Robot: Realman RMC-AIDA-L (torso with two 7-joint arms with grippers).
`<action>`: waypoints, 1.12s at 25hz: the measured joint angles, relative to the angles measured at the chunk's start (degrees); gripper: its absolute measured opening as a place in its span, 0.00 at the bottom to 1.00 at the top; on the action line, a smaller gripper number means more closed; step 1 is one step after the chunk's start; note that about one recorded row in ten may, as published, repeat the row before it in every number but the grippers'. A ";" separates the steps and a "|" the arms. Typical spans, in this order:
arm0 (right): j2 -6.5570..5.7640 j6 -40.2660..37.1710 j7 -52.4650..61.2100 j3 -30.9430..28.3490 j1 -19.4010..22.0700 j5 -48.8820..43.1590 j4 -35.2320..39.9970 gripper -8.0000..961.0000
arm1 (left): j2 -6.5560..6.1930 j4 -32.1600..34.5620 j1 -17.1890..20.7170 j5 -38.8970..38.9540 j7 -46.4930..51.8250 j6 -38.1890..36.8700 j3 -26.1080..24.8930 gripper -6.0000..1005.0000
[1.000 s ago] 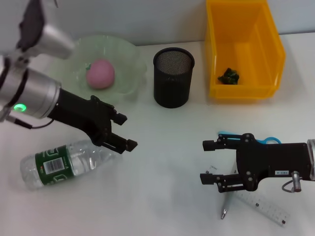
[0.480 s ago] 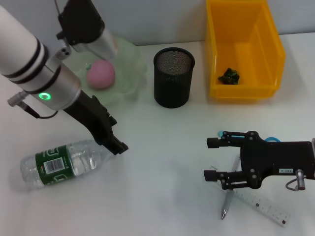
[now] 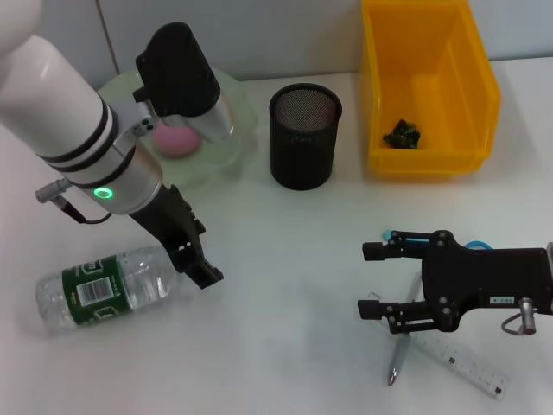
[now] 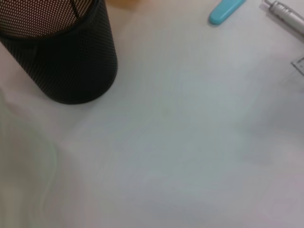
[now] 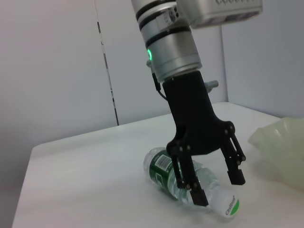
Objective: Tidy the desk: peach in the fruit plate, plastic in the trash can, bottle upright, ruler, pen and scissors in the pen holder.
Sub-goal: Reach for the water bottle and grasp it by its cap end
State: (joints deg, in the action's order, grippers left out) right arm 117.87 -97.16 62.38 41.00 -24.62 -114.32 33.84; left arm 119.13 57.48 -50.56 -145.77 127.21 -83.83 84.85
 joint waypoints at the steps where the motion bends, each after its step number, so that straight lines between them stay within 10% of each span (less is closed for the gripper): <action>1: 0.01 -0.01 -0.01 -0.03 0.07 0.06 0.00 0.82 | -0.01 0.00 0.06 -0.03 0.04 0.52 0.40 0.76; 28: 0.34 0.37 -0.06 -0.05 0.37 0.25 -0.54 0.82 | -0.04 -4.57 -0.33 -1.44 -0.88 5.11 3.75 0.76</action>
State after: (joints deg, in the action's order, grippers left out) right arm 118.21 -96.79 62.32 40.95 -24.25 -114.08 33.30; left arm 119.09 52.90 -50.89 -147.21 126.33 -78.72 88.59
